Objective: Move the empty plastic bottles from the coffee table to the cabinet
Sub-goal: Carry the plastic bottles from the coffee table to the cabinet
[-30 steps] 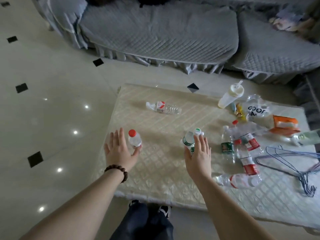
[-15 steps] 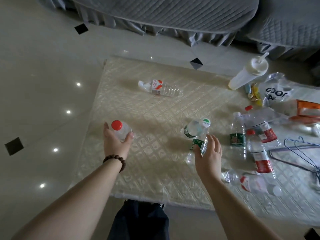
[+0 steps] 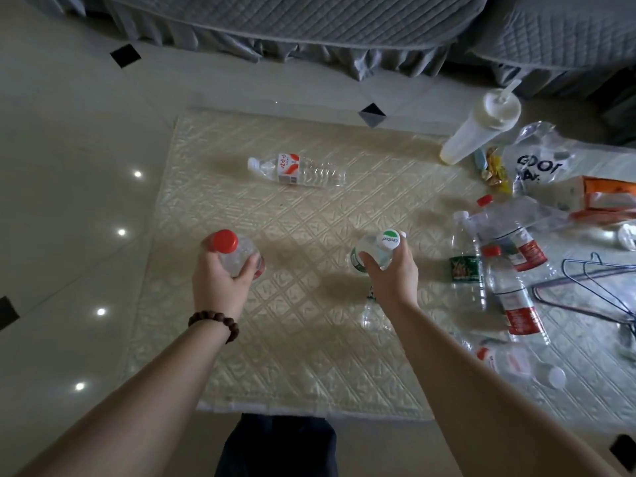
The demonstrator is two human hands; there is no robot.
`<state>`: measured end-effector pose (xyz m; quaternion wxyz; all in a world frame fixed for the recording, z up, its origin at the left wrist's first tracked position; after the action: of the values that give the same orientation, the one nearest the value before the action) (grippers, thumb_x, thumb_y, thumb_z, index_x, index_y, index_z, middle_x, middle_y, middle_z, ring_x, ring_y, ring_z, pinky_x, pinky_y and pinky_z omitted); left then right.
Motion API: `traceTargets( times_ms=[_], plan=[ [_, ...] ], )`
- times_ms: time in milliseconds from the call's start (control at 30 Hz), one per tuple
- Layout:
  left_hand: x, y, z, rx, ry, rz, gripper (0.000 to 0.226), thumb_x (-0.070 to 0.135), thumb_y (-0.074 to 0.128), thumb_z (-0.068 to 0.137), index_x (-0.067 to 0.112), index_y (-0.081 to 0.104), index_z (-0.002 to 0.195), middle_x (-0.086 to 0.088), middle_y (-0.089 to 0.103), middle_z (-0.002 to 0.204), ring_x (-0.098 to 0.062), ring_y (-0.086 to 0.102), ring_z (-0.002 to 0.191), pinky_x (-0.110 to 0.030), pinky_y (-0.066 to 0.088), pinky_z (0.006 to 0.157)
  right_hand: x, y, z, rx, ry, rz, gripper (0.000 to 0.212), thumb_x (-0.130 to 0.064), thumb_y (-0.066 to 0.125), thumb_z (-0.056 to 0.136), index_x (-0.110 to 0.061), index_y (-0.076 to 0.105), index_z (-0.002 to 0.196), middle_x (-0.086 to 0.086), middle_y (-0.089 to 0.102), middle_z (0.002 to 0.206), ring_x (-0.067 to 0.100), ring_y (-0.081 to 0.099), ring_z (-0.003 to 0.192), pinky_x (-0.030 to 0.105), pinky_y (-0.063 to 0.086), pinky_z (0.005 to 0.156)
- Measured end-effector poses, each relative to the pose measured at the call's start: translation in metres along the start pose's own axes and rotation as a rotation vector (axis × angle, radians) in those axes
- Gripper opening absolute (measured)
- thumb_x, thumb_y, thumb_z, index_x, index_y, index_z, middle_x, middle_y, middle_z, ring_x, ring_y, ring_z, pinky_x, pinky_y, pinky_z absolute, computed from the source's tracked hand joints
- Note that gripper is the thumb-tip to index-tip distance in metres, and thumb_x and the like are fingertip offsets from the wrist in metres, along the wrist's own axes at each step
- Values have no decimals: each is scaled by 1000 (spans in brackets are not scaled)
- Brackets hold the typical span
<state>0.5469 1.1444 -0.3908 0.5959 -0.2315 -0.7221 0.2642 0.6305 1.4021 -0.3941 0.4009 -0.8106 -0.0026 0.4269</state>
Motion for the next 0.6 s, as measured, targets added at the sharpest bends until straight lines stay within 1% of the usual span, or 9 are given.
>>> traceTargets(
  times_ms=[100,133,200,267,400,500,533,600],
  plan=[
    [19,-1,-6,-22,48,15,52,31,78,73,9,54,113,-7,61,110,-22,57,103,-25,41,88,-6,-4,-2,-3,-10,16,51,-33,71,79,-20,47,122,-1,59,111,17,54,99,32,43,82],
    [26,-3,-8,-29,61,17,52,29,79,73,8,54,113,-8,61,110,-22,57,103,-22,38,87,-11,-8,-6,4,-8,30,50,-33,71,79,-19,48,121,-2,59,110,15,54,98,31,43,81],
    [41,-10,-13,-53,89,17,51,28,80,72,8,55,112,-7,61,109,-21,57,101,-19,37,85,-20,-18,-14,15,-11,54,48,-33,70,79,-19,49,119,-2,60,109,16,55,99,33,46,83],
    [60,-21,-20,-76,108,13,50,29,80,72,11,55,112,-4,60,107,-19,57,99,-19,37,82,-31,-35,-27,36,-23,64,45,-34,69,79,-18,49,117,-1,60,109,18,56,100,34,47,84],
    [111,-50,-38,-105,165,11,51,31,78,73,14,53,114,-1,58,110,-16,55,100,-22,39,81,-62,-83,-56,93,-39,84,44,-30,70,80,-17,48,116,-1,60,105,18,56,95,28,39,76],
    [154,-70,-55,-113,262,-7,54,32,78,73,13,50,114,3,57,105,-10,51,92,-19,36,75,-84,-121,-84,154,-44,131,43,-26,70,80,-18,46,114,-3,58,101,17,54,90,27,37,74],
    [167,-74,-60,-125,292,-14,54,33,79,72,13,49,113,4,56,103,-10,52,91,-19,36,74,-89,-133,-93,182,-52,140,42,-25,70,80,-18,46,114,-3,57,101,16,53,89,27,36,73],
    [191,-80,-70,-154,344,-14,54,34,78,73,12,49,113,1,58,105,-13,55,93,-21,39,74,-96,-154,-112,233,-62,156,40,-25,70,80,-17,46,111,-2,57,101,16,52,87,28,35,73]
  ],
)
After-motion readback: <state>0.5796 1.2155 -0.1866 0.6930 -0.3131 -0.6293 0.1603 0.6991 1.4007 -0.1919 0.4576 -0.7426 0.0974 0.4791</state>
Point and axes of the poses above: each hand's wrist, its own z-axis towards the middle knuckle, its own y-axis out of the palm, x = y × z, the point moved 2 cm from there along z, towards the middle knuckle
